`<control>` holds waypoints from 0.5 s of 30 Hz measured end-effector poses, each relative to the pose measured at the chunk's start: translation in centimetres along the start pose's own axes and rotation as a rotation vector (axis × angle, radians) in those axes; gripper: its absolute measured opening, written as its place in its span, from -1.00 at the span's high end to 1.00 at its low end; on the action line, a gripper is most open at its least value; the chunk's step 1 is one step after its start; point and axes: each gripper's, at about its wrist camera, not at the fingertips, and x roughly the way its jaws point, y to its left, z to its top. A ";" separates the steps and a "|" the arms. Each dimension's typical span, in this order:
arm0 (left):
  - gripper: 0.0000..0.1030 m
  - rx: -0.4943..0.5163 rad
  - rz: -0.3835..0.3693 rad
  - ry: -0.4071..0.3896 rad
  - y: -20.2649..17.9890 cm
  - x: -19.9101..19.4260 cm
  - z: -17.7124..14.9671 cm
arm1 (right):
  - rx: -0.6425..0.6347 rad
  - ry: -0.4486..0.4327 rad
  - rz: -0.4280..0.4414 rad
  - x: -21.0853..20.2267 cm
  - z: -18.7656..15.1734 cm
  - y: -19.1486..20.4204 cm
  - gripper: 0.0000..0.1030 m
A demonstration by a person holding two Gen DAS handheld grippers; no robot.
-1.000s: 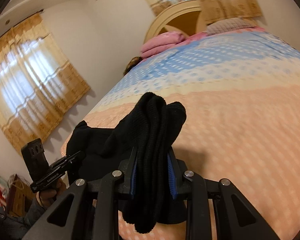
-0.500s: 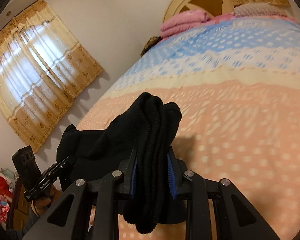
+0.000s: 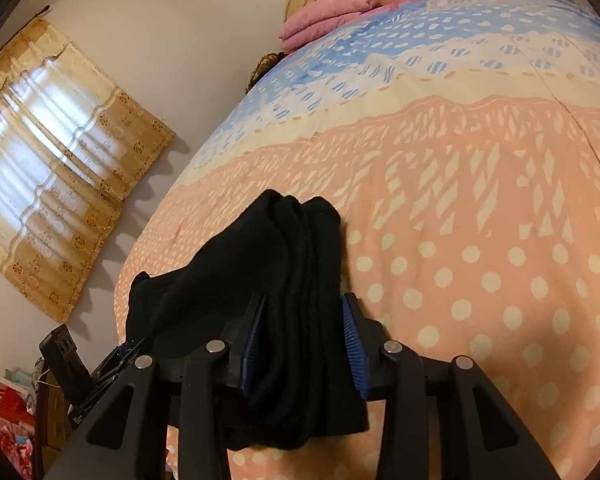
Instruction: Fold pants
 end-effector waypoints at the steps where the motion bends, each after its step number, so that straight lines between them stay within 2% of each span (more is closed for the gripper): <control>1: -0.54 -0.003 0.002 0.000 0.4 -0.2 -0.2 | 0.000 -0.006 0.001 -0.2 -0.1 0.0 0.22; 4: -0.55 -0.006 0.010 -0.002 0.7 -0.5 -0.1 | 0.017 -0.022 0.017 -0.7 -0.3 -0.5 0.17; 9: -0.57 0.030 0.090 -0.027 -0.2 -1.6 0.2 | 0.009 -0.069 -0.018 -1.9 -0.8 -0.6 0.04; 15: -0.57 0.069 0.099 -0.023 -1.6 -2.3 0.4 | 0.027 -0.100 -0.038 -3.3 -1.4 -1.5 -0.03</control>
